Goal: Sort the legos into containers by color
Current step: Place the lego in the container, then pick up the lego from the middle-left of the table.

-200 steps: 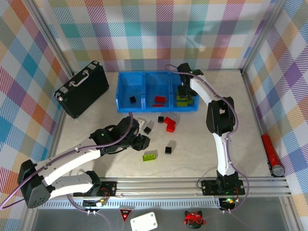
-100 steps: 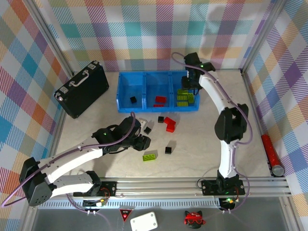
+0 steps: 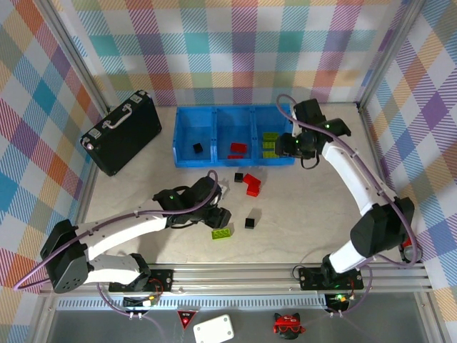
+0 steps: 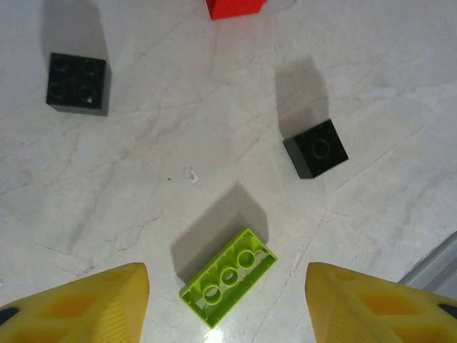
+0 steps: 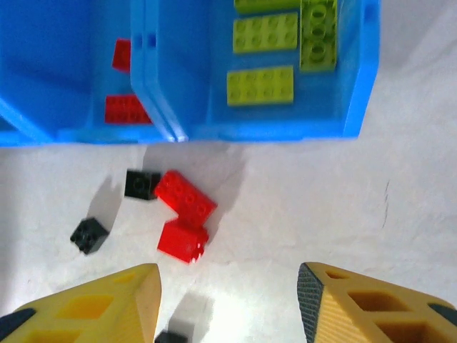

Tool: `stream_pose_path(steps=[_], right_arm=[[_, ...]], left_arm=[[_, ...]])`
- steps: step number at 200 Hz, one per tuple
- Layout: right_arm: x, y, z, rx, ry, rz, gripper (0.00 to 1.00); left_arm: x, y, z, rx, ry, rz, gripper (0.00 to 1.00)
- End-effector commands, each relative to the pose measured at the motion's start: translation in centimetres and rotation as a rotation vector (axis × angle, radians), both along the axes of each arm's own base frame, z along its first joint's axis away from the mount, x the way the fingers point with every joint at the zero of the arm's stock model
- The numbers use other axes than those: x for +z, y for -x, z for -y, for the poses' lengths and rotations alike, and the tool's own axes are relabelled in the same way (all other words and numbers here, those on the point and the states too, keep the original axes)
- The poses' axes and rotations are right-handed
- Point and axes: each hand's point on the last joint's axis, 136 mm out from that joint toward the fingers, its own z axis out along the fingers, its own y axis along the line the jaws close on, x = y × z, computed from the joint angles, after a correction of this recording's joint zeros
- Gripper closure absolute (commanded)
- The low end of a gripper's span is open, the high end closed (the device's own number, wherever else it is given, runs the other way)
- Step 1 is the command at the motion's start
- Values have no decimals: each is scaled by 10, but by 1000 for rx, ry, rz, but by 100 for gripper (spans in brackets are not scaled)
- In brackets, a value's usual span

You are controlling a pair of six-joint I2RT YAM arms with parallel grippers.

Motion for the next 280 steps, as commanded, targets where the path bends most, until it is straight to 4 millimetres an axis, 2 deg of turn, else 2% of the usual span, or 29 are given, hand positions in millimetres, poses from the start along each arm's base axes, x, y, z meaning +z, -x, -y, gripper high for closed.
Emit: stream_pose_path(steps=[1, 48, 91, 138, 202, 239, 280], right_arm=[[5, 21, -10, 1, -109, -9, 45], [-21, 64, -5, 3, -150, -73, 45], [-42, 85, 2, -7, -144, -113, 45], [-52, 91, 5, -21, -143, -125, 45], [-58, 94, 8, -13, -116, -140, 45], [-58, 99, 11, -17, -109, -138, 44], [-56, 101, 10, -19, -118, -142, 44]], left_arm=[[1, 7, 3, -36, -26, 0, 40], [-9, 14, 1, -57, -85, -8, 40], [-22, 26, 0, -91, -154, -23, 39], [-41, 27, -4, -130, -241, -31, 36], [-69, 23, 17, -208, -272, -78, 28], [-87, 22, 18, -225, -317, -125, 28], [-94, 27, 12, -236, -356, -160, 30]])
